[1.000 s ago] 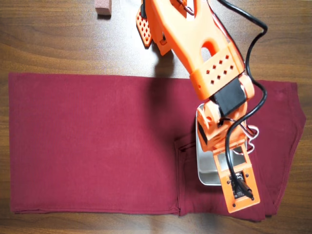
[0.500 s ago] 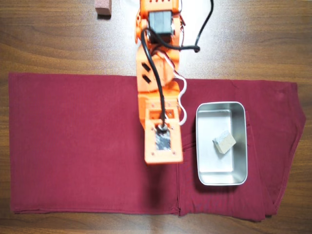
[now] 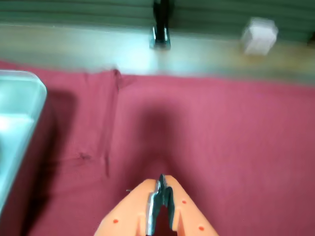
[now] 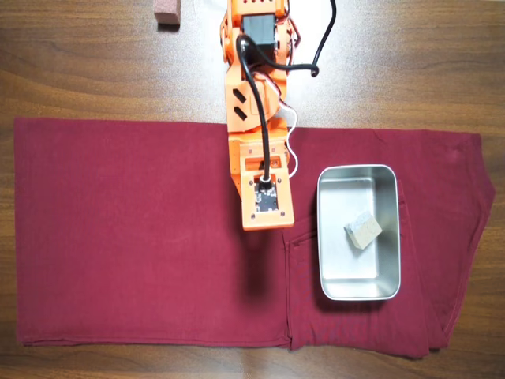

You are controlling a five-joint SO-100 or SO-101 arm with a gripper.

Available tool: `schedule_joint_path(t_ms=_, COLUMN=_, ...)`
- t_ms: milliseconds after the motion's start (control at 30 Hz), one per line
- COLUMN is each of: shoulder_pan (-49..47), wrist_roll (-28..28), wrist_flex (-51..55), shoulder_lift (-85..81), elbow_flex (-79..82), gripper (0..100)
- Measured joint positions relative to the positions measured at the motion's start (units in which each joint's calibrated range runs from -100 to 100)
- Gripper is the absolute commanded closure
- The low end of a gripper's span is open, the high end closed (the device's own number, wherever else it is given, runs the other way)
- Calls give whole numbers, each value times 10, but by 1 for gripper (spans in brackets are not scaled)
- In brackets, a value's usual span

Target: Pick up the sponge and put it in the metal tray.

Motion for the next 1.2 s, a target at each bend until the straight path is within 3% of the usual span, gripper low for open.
schedule_joint_path(t_ms=167, shoulder_pan=18, wrist_roll=-5, wrist_flex=69, shoulder_lift=-2, elbow_flex=44, gripper=100)
schedule_joint_path(t_ms=533, shoulder_pan=16, wrist_roll=-49, wrist_flex=401, shoulder_lift=-10, elbow_flex=44, gripper=100)
schedule_joint_path(t_ms=1200, shoulder_pan=16, wrist_roll=-53, wrist_flex=408, shoulder_lift=-10, elbow_flex=44, gripper=100)
